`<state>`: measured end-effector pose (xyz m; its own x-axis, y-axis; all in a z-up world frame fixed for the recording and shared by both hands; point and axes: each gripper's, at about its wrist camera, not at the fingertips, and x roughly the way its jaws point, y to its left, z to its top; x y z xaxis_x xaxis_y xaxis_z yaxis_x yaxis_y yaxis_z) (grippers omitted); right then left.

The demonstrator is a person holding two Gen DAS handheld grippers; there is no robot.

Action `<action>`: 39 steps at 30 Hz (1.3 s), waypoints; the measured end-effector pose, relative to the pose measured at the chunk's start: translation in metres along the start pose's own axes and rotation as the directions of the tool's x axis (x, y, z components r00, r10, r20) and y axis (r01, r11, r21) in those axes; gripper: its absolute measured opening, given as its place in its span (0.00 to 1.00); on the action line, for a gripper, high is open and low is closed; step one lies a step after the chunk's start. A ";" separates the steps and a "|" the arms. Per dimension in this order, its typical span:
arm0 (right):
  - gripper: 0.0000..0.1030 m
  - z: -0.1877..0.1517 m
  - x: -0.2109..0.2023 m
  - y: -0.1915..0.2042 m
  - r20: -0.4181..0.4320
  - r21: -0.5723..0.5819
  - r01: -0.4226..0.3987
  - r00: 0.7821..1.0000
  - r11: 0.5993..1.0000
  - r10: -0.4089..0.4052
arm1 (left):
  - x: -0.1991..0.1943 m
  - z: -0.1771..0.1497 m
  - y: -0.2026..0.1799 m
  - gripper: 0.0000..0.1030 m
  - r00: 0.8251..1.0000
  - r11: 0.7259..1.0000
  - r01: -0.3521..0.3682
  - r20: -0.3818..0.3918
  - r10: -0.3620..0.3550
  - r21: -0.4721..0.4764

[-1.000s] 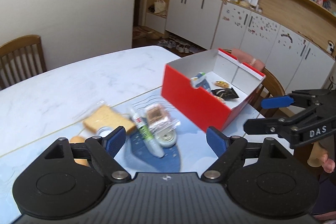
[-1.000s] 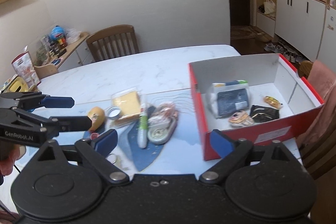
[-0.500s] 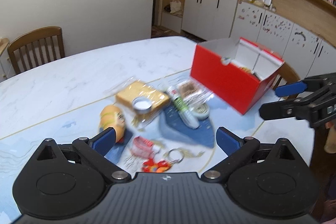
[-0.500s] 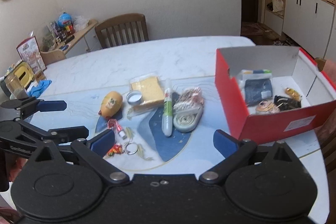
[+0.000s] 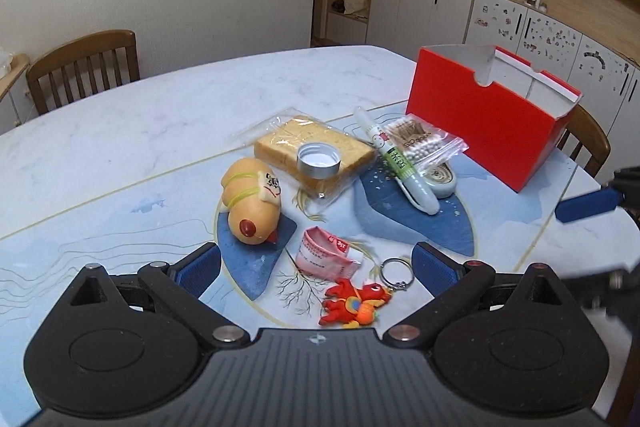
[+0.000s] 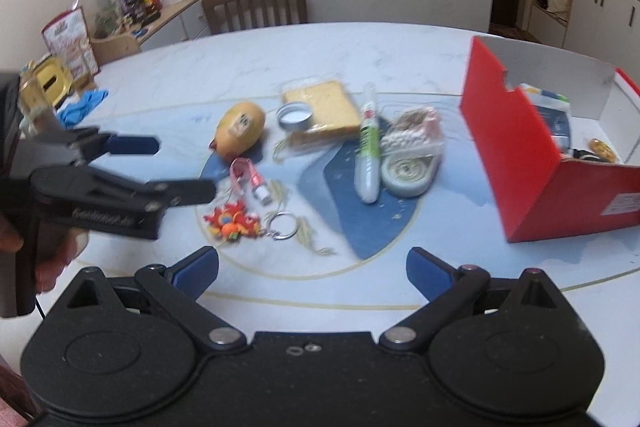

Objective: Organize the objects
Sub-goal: 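Withdraw both tools and move the left tool toward the pink packet, then grasp the pink packet with the left tool while the right tool grasps the red dragon keychain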

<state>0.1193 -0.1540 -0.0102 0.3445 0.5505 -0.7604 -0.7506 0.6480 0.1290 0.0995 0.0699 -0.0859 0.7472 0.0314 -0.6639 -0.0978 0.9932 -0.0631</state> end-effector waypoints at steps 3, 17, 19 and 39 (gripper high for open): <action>0.97 -0.001 0.011 0.011 -0.005 -0.028 -0.013 1.000 1.000 0.013 | 0.014 -0.003 0.001 0.99 1.000 1.000 0.021 -0.016 -0.021 0.011; 0.91 -0.012 0.051 0.048 -0.013 -0.111 -0.073 0.997 0.991 0.072 | 0.046 -0.011 -0.004 0.98 0.995 0.990 0.103 -0.028 -0.101 0.093; 0.90 -0.009 0.056 0.050 -0.009 -0.114 -0.073 0.997 0.991 0.072 | 0.048 -0.010 -0.004 0.98 0.994 0.989 0.108 -0.024 -0.106 0.098; 0.71 0.002 0.091 0.061 0.015 -0.141 -0.060 0.998 0.988 0.063 | 0.067 -0.009 0.004 0.48 0.994 0.989 0.111 -0.019 -0.109 0.102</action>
<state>0.1058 -0.0632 -0.0698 0.3053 0.5982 -0.7409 -0.8419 0.5332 0.0835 0.1428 0.0752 -0.1373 0.7410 -0.0796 -0.6668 0.0535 0.9968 -0.0596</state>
